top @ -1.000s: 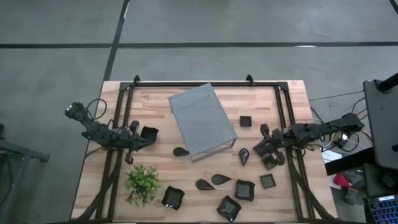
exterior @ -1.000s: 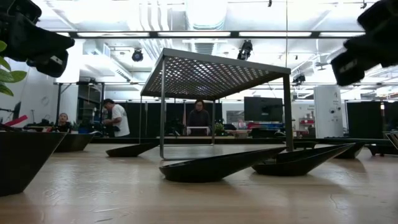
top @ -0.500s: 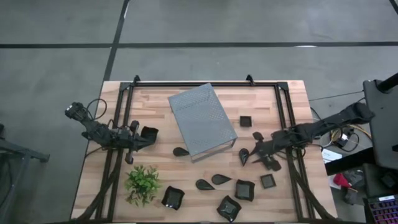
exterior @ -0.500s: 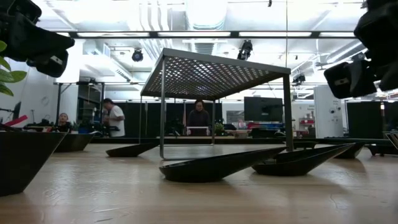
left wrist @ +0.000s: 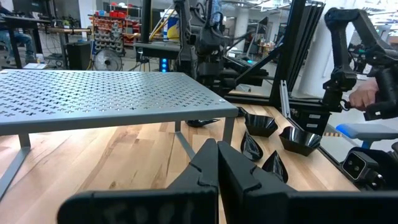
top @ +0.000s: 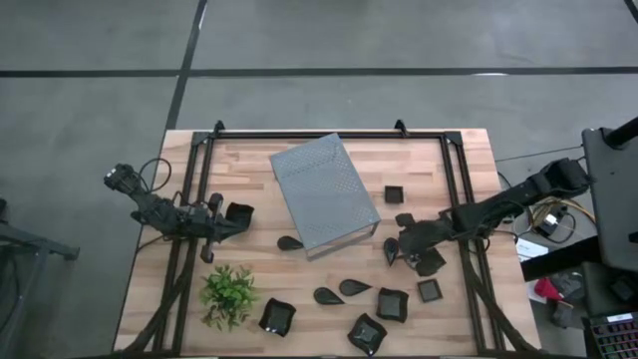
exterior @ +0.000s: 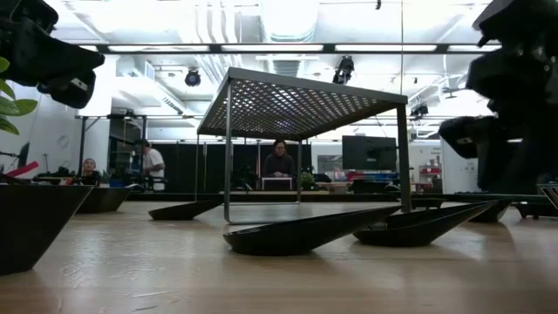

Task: Pick & Place Mini shaped plates
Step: Put the drop-shaped plate on the shelf

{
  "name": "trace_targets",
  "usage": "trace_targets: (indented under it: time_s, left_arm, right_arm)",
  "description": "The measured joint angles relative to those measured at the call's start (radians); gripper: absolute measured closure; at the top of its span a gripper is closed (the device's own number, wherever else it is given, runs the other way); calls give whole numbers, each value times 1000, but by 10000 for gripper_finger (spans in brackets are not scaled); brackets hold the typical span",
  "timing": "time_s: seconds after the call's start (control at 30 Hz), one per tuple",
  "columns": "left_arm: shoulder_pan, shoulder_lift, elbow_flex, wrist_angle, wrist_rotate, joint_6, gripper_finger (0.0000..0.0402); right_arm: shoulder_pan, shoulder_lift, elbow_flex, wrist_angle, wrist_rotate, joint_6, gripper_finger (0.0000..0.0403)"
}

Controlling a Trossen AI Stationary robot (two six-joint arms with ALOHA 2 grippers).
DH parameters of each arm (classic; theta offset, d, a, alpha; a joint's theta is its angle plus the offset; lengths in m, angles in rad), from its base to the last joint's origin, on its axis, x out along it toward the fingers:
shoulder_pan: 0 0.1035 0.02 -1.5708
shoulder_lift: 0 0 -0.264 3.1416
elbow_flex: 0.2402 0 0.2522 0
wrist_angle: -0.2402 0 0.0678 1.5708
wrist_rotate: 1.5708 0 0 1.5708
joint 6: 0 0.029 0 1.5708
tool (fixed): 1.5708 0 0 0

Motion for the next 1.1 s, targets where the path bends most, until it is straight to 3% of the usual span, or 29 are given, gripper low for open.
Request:
trace_targets:
  time_s: [0.47,1.1]
  left_arm:
    - [0,0,0,0,0,0,401]
    - [0,0,0,0,0,0,401]
  right_arm:
    - [33,174,88,-66,29,-54,282]
    - [33,164,93,-126,49,-41,364]
